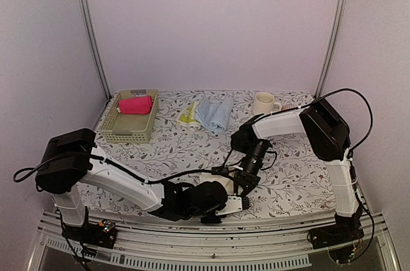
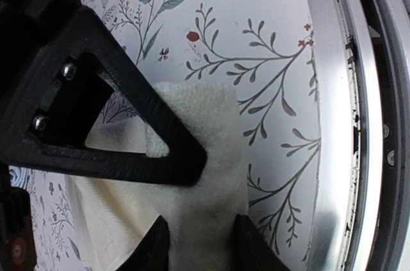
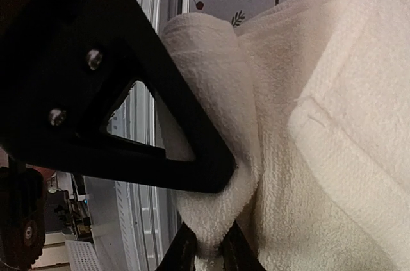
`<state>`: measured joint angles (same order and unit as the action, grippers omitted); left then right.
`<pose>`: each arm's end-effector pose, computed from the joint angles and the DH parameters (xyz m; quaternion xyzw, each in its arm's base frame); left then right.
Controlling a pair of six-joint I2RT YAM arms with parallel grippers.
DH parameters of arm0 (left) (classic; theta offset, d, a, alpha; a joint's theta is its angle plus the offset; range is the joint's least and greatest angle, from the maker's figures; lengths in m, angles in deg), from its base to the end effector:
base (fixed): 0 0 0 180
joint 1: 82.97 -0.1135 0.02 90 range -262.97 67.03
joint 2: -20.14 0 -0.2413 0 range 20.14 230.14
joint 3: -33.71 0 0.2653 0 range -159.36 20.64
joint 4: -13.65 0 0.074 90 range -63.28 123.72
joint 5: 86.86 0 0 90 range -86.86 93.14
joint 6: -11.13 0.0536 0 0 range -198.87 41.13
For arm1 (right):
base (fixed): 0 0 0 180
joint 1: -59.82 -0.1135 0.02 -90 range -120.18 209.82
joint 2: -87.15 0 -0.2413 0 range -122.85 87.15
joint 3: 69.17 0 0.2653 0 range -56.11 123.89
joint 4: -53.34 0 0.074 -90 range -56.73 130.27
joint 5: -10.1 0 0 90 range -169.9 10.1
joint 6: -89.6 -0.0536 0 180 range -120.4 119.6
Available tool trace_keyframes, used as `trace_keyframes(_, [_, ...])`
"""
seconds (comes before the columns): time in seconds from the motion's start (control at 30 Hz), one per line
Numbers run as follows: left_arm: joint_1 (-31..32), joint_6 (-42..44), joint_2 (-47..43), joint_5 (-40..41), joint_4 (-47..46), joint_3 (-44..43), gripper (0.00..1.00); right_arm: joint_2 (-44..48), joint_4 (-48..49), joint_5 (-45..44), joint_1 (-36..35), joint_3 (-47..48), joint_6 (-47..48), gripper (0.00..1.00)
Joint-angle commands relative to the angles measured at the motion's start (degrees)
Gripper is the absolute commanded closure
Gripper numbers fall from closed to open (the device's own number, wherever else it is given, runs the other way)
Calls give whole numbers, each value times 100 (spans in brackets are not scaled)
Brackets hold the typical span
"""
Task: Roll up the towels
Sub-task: Roll the towel at the center of the board.
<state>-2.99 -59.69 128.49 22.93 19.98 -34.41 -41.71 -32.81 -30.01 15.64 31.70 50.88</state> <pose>0.0847 -0.3751 0.0808 0.6555 0.6418 -0.0468 0.3952 0.2305 0.2812 0.0778 0.5968 -0.6617 -0.4234 0.1637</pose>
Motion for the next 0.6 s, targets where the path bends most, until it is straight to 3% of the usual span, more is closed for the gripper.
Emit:
trace_keyframes(0.0, [38, 96, 215, 201, 252, -220, 79, -163, -19, 212, -10, 216, -1, 75])
trace_keyframes(0.07, [38, 44, 153, 19, 264, -179, 86, -145, 63, 219, 18, 276, -49, 59])
trace_keyframes(0.17, [35, -12, 9, -235, 231, -42, 91, -203, 96, 232, 84, 503, -104, 48])
trace_keyframes(0.4, [13, -115, -264, -655, 89, 272, 93, -1076, 278, 218, 325, 1755, -750, 46])
trace_keyframes(0.57, [-108, -432, -428, -770, 116, 404, 93, -329, 783, 368, 601, 2061, -1122, 45])
